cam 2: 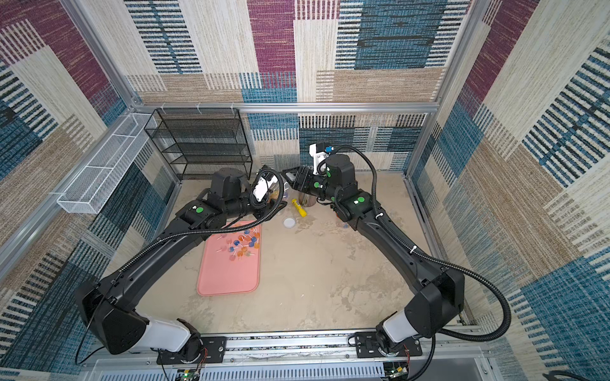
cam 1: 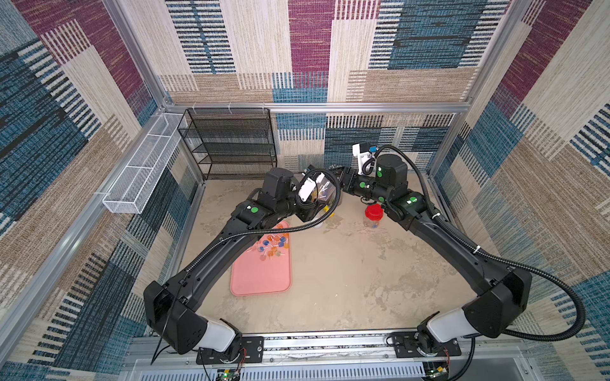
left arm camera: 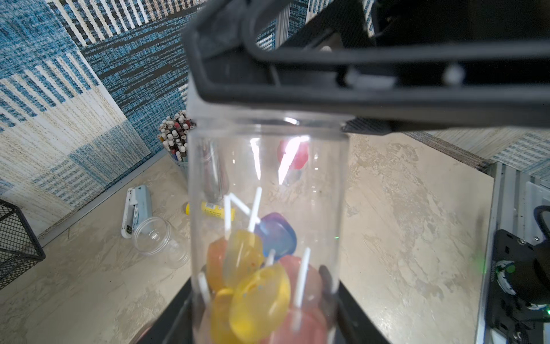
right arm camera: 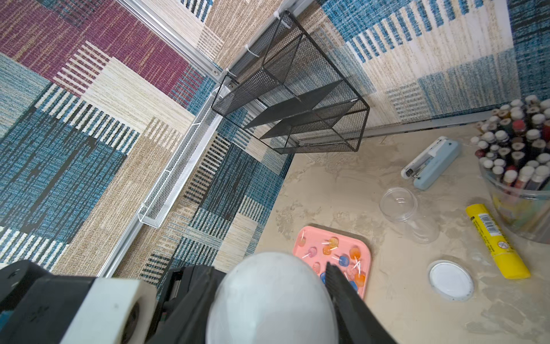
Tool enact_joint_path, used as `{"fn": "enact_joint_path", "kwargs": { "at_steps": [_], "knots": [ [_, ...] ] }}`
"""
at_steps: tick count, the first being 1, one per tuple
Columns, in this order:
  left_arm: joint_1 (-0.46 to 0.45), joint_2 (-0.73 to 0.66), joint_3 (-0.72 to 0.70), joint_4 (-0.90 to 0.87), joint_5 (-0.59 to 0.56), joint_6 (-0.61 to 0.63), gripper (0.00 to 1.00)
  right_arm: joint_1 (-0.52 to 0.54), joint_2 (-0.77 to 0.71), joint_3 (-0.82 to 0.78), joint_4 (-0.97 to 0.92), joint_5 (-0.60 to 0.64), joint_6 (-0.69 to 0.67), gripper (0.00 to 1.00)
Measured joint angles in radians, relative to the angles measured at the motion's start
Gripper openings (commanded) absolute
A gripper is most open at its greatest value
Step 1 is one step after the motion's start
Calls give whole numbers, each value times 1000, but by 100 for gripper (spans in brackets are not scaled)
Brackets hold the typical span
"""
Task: Pour the candies out of the jar
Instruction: Unscrew the lid from the jar.
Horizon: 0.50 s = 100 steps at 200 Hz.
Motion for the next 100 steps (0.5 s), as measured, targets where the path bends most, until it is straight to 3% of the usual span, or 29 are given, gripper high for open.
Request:
{"fn": "enact_joint_path", "kwargs": {
  "at_steps": [46,73,100],
  "knots": [
    [17,15,40,-19,56,3,0,-2,-5,10,9,-18,-24,30],
    [70,38,124,-55,288,10,0,-34,-24,43,37,-140,-93,27],
    [92,48,177,-57,491,3,0,-82,-59,62,67,-336,-174,26]
  ]
}}
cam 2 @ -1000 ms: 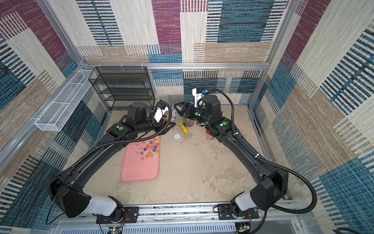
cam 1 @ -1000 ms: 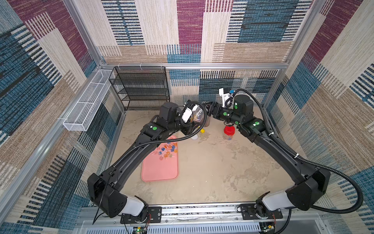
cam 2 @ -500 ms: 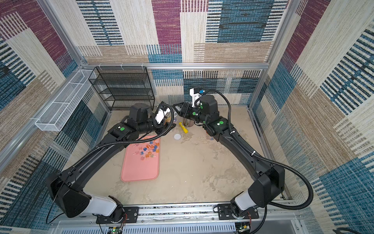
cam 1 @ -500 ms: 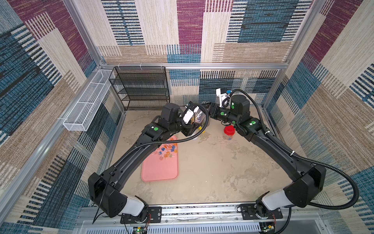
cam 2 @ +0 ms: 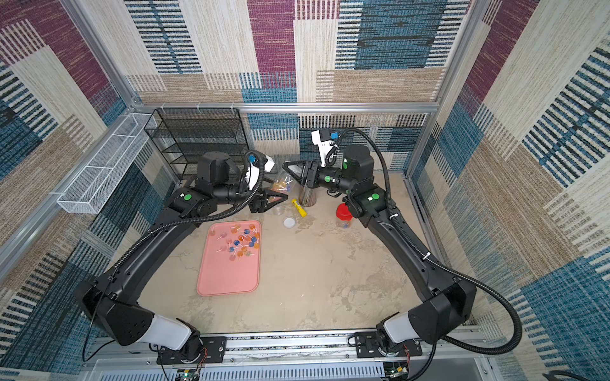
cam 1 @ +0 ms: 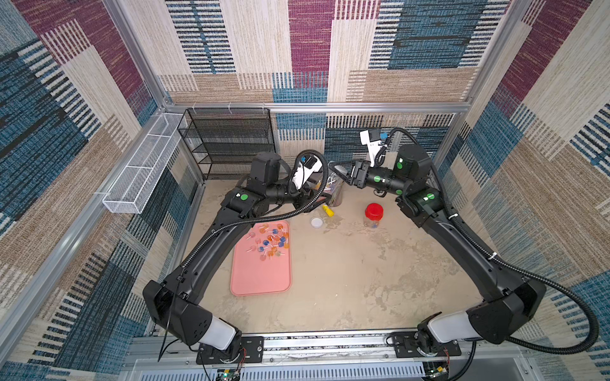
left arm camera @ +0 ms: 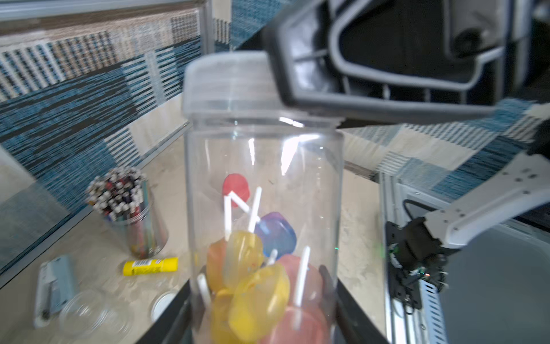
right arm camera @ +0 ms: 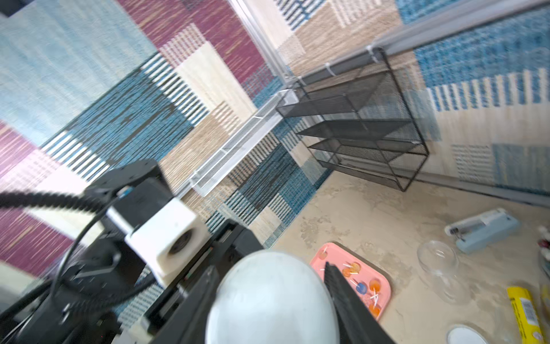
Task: Pour the candies out of the jar
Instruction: Unscrew the lid from the jar.
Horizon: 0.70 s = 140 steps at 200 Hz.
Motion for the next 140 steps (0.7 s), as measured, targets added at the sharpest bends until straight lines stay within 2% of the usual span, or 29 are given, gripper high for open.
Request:
{"fn": "enact_joint_path", "kwargs": {
  "at_steps": [23,43,92,103,127,140],
  "knots": [
    [6,1,13,-1,145,-22,0,-18,-29,0,10,-116,-59,25],
    [6,5,18,-4,225,-29,0,-26,-44,0,11,-182,-97,25],
    [6,9,18,-21,280,-39,0,-35,-48,-5,8,-241,-123,27],
    [6,9,18,-26,279,-40,0,-35,-45,-4,8,-245,-123,35],
    [6,8,8,-26,272,-43,0,-38,-36,6,-3,-243,-122,67],
    [6,5,0,-24,268,-43,0,-39,-32,14,-17,-226,-118,79]
  ]
}}
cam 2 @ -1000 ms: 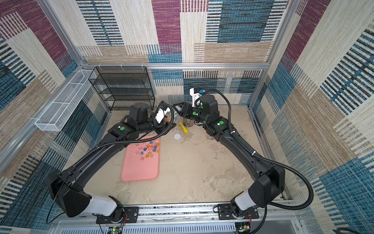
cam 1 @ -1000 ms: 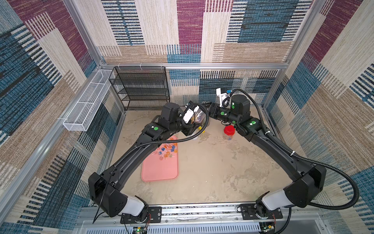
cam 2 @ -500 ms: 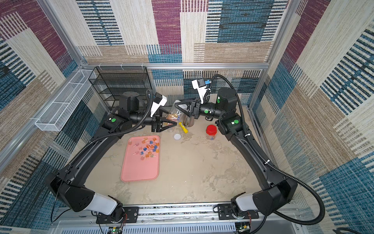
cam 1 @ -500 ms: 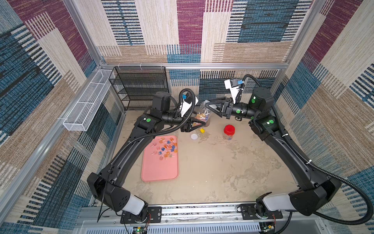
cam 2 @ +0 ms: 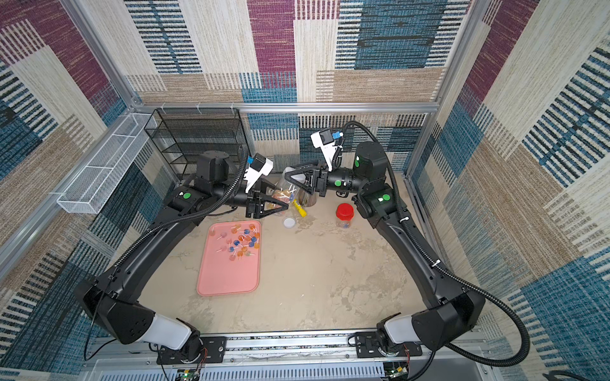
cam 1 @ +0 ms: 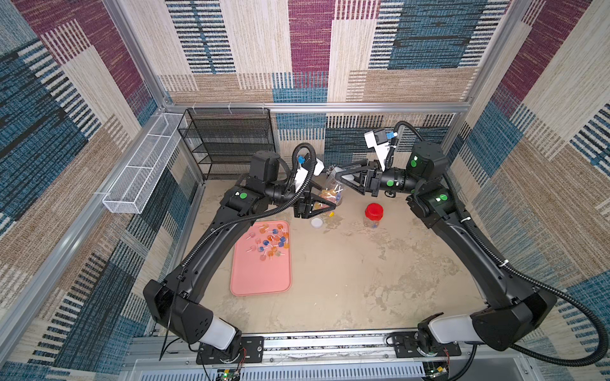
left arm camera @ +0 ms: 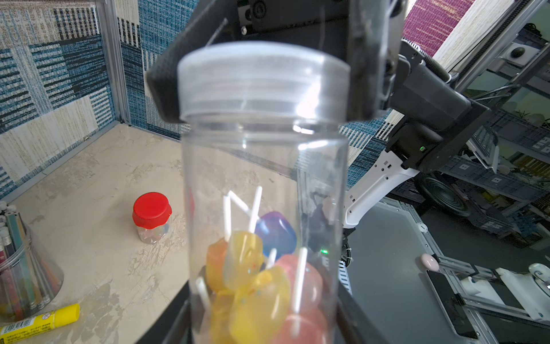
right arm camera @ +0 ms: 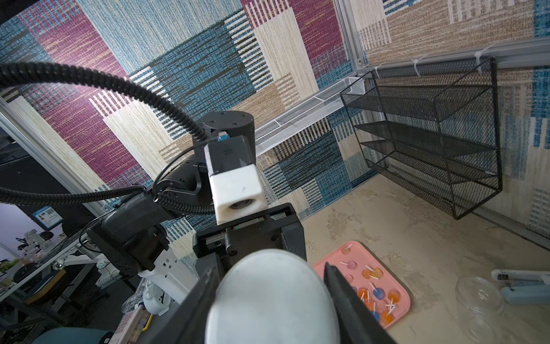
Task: Pour the candies out of the jar
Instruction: Unscrew the lid from the jar.
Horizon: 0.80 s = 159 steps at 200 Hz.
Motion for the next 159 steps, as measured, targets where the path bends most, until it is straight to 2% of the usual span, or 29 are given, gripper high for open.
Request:
{"fn": "enact_joint_path", "kwargs": {
  "at_steps": [21,60,104,159],
  "knots": [
    [-3,-8,-15,10,-11,0,0,-6,5,19,-25,47,6,88],
    [-3,-22,-47,38,-72,0,0,-8,-5,38,-66,193,17,89],
    [-6,-24,-69,44,-267,0,0,18,-7,39,-120,363,51,87],
    [-25,-29,-89,46,-500,4,0,76,24,2,-141,493,111,81]
  ]
}}
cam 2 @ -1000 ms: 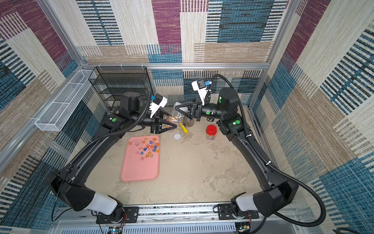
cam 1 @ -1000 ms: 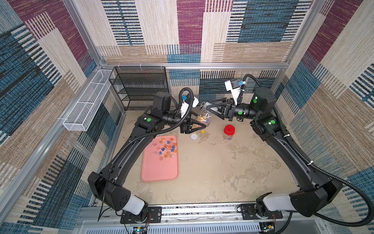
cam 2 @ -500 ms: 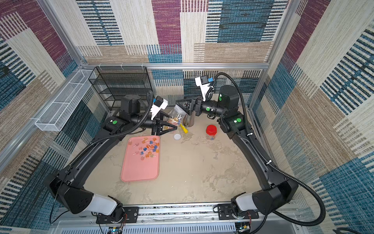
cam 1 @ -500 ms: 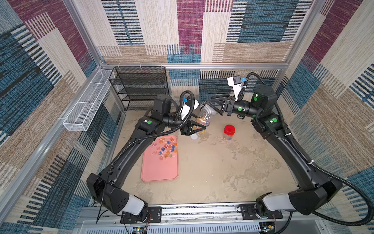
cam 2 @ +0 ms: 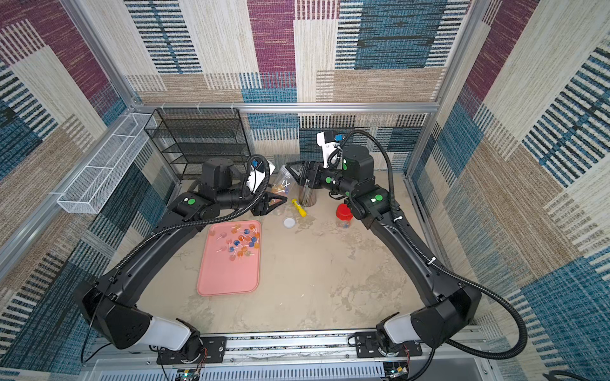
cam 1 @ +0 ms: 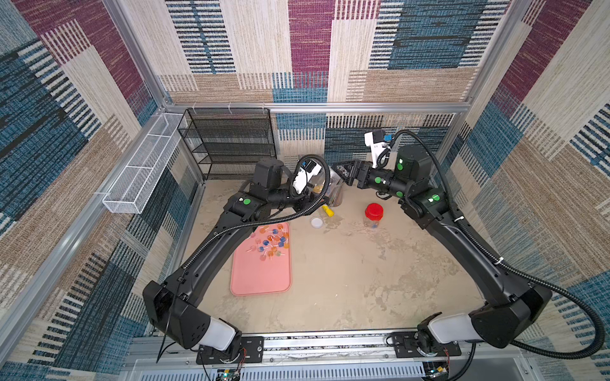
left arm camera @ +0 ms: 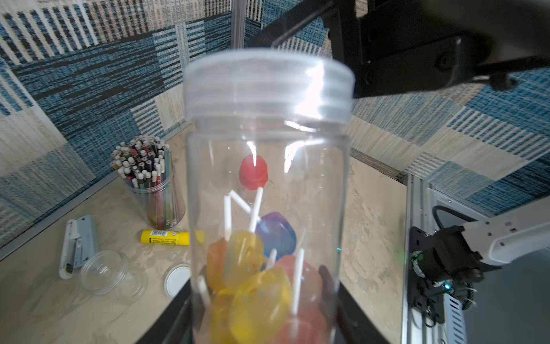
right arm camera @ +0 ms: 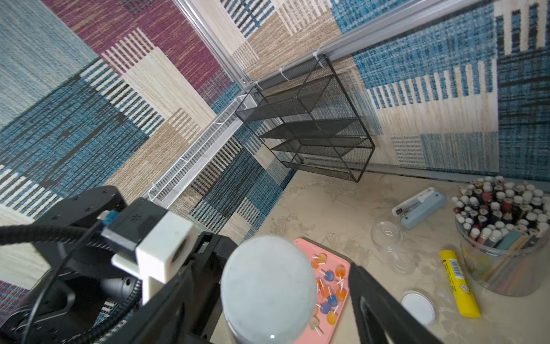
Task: Pour the candies out of the jar
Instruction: Unscrew the lid from the jar.
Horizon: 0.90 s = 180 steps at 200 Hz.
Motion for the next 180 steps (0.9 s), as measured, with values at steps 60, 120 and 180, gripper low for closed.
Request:
{"fn": "enact_joint_path", "kwargs": {
  "at_steps": [60,120,180],
  "knots": [
    [-14,-3,-11,0,-80,23,0,35,43,5,2,26,24,75],
    [-19,-3,-11,0,-87,30,0,44,74,23,15,35,31,58],
    [-13,-3,-13,17,-66,29,0,43,70,24,25,11,40,39]
  ]
}}
